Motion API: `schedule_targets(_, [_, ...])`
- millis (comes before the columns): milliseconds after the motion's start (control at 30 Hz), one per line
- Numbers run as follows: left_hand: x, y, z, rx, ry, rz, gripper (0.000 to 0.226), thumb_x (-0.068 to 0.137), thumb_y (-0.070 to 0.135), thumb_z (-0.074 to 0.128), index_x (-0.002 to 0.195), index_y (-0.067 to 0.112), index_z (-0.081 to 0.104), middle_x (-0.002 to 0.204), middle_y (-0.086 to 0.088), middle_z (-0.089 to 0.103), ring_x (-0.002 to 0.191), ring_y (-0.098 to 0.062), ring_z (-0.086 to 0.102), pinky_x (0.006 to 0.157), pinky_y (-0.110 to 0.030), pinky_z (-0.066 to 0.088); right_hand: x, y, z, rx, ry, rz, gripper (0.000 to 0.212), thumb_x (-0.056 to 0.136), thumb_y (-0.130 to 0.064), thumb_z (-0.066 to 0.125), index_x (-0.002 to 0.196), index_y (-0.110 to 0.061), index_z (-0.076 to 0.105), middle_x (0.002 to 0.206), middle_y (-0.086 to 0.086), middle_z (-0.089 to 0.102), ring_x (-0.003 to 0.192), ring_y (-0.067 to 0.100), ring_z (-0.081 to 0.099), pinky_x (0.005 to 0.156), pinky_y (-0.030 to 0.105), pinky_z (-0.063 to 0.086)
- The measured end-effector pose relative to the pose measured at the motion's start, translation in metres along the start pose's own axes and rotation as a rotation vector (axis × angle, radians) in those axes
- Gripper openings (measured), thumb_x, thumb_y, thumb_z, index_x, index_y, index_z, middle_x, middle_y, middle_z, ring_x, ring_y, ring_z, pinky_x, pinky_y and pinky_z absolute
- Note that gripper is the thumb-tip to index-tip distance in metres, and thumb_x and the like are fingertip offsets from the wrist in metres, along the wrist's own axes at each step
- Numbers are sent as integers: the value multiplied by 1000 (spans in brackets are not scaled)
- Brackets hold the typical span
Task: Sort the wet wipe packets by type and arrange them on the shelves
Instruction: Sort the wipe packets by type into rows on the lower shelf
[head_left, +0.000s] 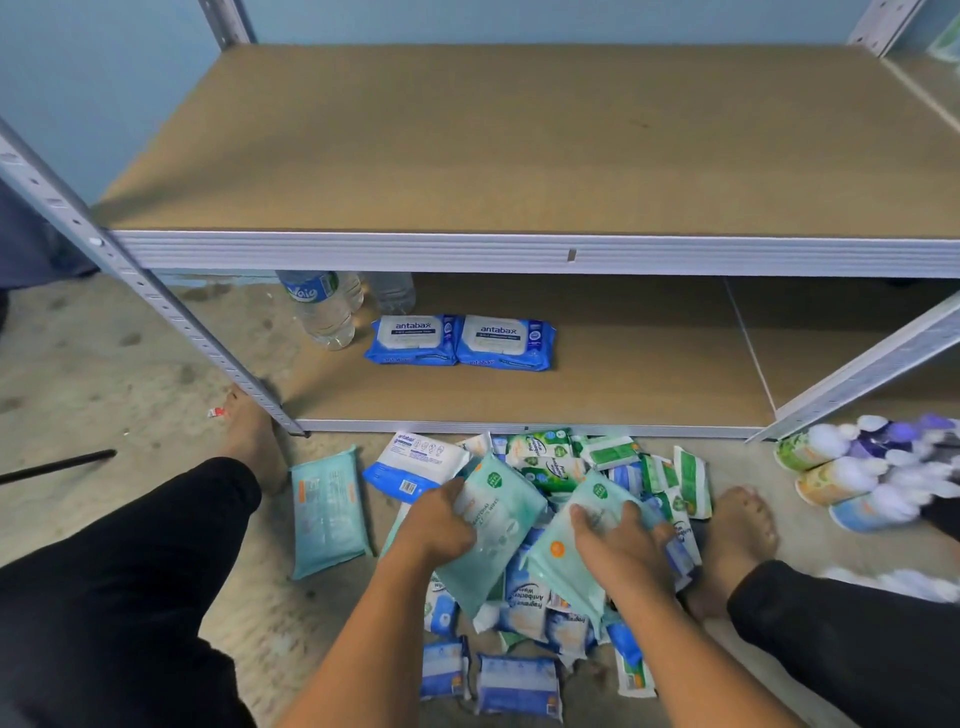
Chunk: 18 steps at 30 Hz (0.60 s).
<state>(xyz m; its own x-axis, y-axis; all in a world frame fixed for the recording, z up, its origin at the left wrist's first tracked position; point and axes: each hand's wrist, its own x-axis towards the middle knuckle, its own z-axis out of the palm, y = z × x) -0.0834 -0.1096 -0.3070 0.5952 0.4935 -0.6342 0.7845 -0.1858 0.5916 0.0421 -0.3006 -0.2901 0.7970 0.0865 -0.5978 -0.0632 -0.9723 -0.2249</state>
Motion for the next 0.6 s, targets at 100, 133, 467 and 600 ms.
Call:
schedule_targets(100, [-2,-2,16,302,113,-4,76,79,20,56,150,23,32,138,-6,40,127,-32,40,98,-40,44,2,1,-3,-70,-14,-21,69,89,-46,50,150,-22,28,150,15,22,112,39,57,81,41,48])
schedule_targets(133, [-4,-2,21,362,116,-5,81,77,23,56,153,23,26,140,-6,35,128,-33,36,102,-44,42,3,2,-5,-112,-15,-37,69,87,-40,53,149,-21,29,147,13,28,114,38,56,83,42,50])
schedule_targets(467, [-4,-5,44,524,104,1,120,74,82,51,159,23,-11,163,-4,10,148,-33,15,119,-52,22,22,10,-33,-743,-161,-464,126,79,-19,70,140,-57,-33,111,5,54,88,23,61,73,37,56])
schedule_targets(600, [-5,-3,39,571,98,-5,125,69,81,59,158,26,-10,156,-3,20,143,-31,23,115,-52,29,28,4,-38,-924,-107,-609,125,75,-23,73,148,-53,-24,108,5,59,91,24,64,80,37,54])
